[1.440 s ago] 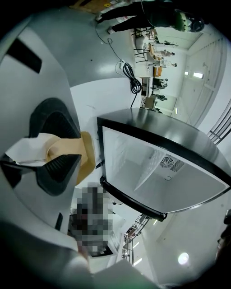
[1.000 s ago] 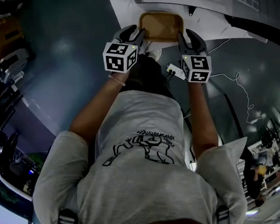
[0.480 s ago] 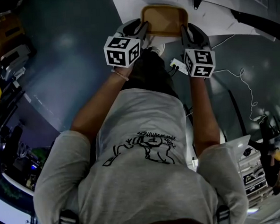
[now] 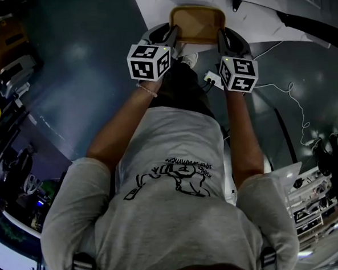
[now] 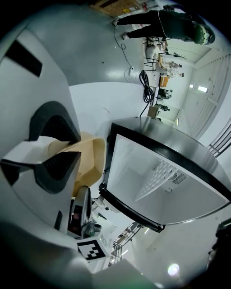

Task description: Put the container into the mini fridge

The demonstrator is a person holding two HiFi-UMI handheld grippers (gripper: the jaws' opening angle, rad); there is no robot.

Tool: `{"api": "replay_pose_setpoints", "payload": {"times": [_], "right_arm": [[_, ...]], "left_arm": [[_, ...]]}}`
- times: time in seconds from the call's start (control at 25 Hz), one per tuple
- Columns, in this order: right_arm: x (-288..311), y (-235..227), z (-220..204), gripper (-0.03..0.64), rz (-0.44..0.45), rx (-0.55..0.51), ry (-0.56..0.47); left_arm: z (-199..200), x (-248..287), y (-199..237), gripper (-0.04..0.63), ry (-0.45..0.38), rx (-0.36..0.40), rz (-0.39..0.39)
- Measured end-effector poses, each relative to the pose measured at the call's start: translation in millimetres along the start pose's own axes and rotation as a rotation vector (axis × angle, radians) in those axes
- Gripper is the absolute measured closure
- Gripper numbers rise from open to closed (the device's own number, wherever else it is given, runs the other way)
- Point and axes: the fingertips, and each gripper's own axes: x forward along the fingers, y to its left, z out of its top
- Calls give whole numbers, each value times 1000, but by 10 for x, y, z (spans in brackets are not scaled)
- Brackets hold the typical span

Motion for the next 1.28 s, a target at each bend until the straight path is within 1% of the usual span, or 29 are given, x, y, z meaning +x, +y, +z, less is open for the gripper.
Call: {"api": "replay_pose_setpoints", "payload": {"times": [0.16,0.72,0.92,1.28], "right_arm": [[-17,17,33,558,-8,19,-6],[-158,33,159,561,-17,59,-15],[-231,56,207,561,-23,63,-13],[-413,108,358,561,-36,68,-31]], "left_arm": [[-3,-24,5,515,10,-16,10],[107,-105,-79,518,29,-8,3],[152,-169,-120,518,37,3,1],[299,-329,-226,520,23,31,-5]]}}
